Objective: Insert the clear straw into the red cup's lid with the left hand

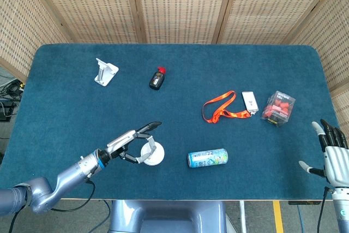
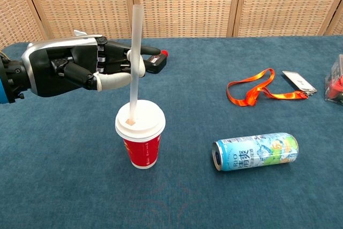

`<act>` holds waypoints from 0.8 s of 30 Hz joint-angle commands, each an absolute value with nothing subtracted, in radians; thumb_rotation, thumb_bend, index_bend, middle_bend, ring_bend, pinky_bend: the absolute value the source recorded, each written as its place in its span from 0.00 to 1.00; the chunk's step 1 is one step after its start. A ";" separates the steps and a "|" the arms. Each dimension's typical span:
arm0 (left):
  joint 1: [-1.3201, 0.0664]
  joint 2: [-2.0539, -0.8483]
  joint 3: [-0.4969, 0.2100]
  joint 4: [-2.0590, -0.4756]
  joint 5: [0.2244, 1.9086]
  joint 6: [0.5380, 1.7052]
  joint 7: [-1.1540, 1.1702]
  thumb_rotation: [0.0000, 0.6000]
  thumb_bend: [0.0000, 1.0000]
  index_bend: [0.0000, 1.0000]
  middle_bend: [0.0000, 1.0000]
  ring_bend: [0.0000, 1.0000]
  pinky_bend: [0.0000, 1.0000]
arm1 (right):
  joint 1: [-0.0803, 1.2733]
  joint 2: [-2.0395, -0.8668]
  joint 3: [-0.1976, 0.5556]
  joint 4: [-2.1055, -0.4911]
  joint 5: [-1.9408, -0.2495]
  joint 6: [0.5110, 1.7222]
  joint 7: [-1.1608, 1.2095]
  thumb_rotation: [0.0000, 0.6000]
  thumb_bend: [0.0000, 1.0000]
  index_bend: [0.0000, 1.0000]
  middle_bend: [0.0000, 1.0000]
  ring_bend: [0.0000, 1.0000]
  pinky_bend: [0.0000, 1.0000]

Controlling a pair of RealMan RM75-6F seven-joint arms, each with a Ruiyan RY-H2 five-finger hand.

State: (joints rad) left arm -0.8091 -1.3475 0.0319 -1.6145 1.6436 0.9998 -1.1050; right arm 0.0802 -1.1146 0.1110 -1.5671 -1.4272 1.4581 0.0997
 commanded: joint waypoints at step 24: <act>-0.800 -1.348 0.055 -1.600 1.669 1.034 -1.136 1.00 0.45 0.61 0.00 0.00 0.00 | 0.080 -1.114 0.109 -1.570 -1.430 1.459 0.096 1.00 0.07 0.04 0.00 0.00 0.00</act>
State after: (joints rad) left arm -0.7999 -1.3481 0.0546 -1.6002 1.6690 1.0339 -1.1359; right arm 0.0798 -1.1144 0.1094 -1.5701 -1.4299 1.4592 0.0958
